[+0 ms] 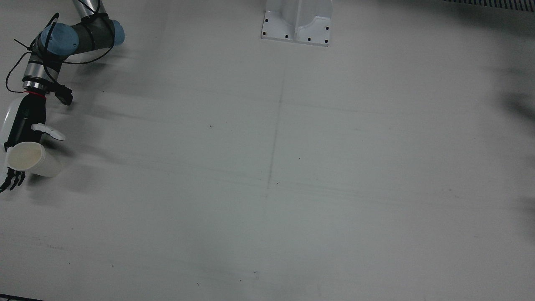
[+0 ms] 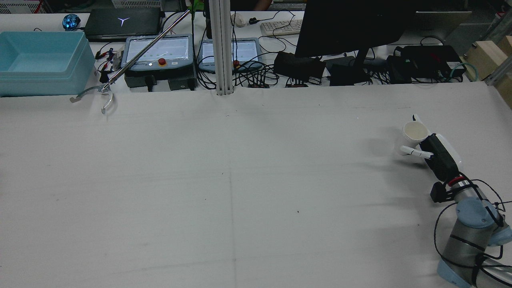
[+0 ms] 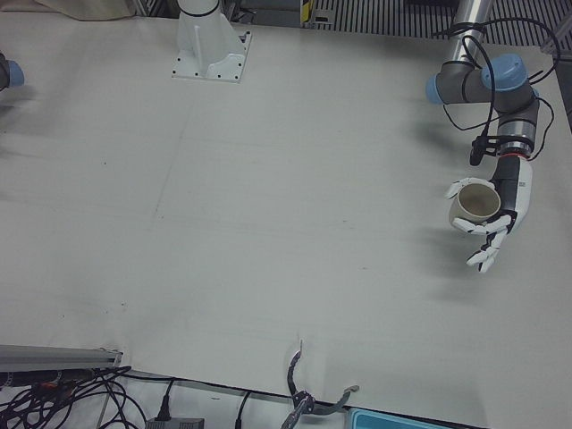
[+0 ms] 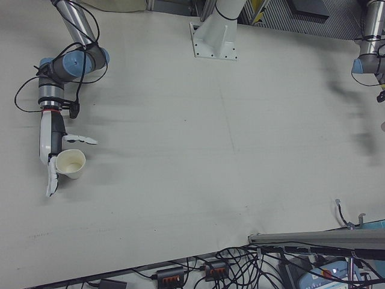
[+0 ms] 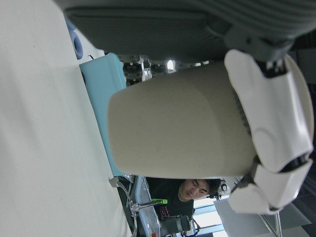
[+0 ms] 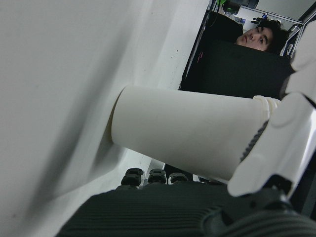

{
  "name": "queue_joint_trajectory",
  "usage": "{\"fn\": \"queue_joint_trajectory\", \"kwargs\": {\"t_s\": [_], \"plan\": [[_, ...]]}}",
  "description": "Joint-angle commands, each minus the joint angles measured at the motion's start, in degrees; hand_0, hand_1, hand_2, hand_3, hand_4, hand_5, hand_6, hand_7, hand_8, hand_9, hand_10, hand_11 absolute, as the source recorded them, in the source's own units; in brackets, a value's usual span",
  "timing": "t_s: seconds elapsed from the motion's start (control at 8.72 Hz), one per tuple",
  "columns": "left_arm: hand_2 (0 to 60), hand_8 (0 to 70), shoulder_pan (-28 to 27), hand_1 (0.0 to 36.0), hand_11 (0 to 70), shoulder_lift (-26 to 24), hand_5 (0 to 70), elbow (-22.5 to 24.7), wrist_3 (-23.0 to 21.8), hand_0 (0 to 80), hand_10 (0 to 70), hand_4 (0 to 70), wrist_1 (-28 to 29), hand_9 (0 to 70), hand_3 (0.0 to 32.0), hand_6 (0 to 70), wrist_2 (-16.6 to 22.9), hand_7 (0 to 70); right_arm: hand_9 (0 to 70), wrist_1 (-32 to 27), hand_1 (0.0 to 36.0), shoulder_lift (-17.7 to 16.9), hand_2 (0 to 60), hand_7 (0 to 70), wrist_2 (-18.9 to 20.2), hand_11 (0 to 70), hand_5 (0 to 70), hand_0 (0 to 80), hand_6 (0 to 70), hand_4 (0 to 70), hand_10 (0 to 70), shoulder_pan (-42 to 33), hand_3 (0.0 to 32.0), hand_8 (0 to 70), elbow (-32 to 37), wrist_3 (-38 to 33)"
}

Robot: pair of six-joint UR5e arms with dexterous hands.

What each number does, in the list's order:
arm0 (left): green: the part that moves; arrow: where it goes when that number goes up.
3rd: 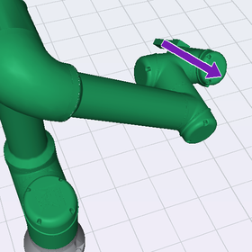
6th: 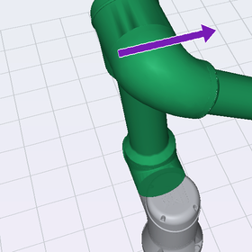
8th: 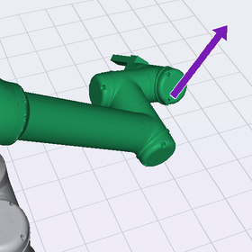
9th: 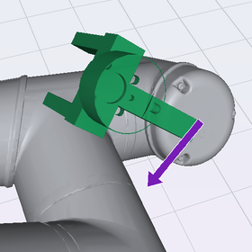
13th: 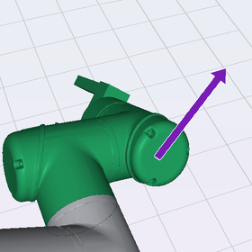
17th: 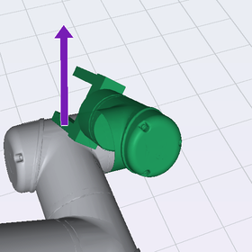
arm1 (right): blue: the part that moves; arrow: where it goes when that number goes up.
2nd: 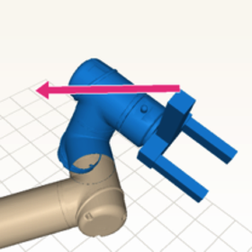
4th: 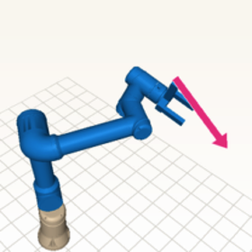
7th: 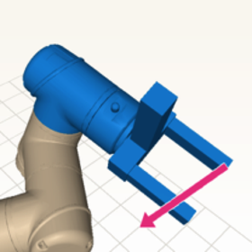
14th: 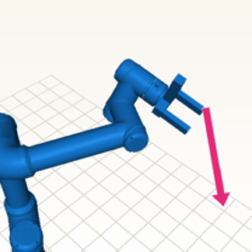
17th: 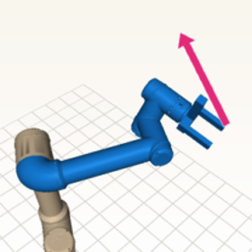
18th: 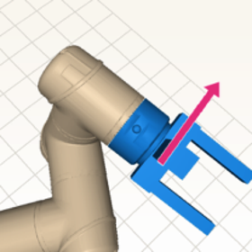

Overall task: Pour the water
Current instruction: 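Close the right hand fingers around the white paper cup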

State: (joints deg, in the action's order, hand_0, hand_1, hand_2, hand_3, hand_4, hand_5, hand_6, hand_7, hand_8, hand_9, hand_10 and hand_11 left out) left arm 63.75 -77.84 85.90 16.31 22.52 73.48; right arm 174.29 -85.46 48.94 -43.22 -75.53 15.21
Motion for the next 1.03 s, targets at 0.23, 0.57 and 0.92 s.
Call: {"fn": "queue_joint_trajectory", "kwargs": {"t_s": [0.23, 0.57, 0.92], "plan": [[36.6, 7.8, 0.0, 16.1, 17.4, 0.1, 46.1, -0.1, 0.3, 48.8, 11.4, 52.5, 0.1, 11.9, 0.0, 16.8, 0.0, 18.3, 4.1, 0.0, 11.6, -0.2, 11.9, 0.0, 0.0, 5.4, 0.0, 42.4, 0.0, 0.0, 2.8, 0.0, 0.0, 2.7, 0.2, -0.2], [36.4, 7.8, -0.1, 16.1, 17.5, 0.1, 46.1, -0.1, 0.6, 48.8, 11.5, 52.4, 0.2, 12.0, 0.0, 16.8, 0.0, 18.2, 4.2, 0.0, 13.3, -0.4, 14.3, 0.0, 0.0, 7.6, 0.1, 45.7, 0.0, 6.9, 4.3, 0.0, 0.0, 2.4, 0.3, -0.3], [36.8, 7.9, 0.0, 16.1, 17.6, 0.1, 46.2, -0.1, 0.6, 48.8, 11.5, 52.6, 0.2, 12.1, 0.0, 16.8, 0.0, 18.3, 3.8, 0.0, 13.0, -0.5, 17.2, 0.0, 0.0, 8.1, 21.1, 45.3, 0.0, 11.2, 4.8, 0.0, 0.0, 1.8, 0.4, -0.3]]}}
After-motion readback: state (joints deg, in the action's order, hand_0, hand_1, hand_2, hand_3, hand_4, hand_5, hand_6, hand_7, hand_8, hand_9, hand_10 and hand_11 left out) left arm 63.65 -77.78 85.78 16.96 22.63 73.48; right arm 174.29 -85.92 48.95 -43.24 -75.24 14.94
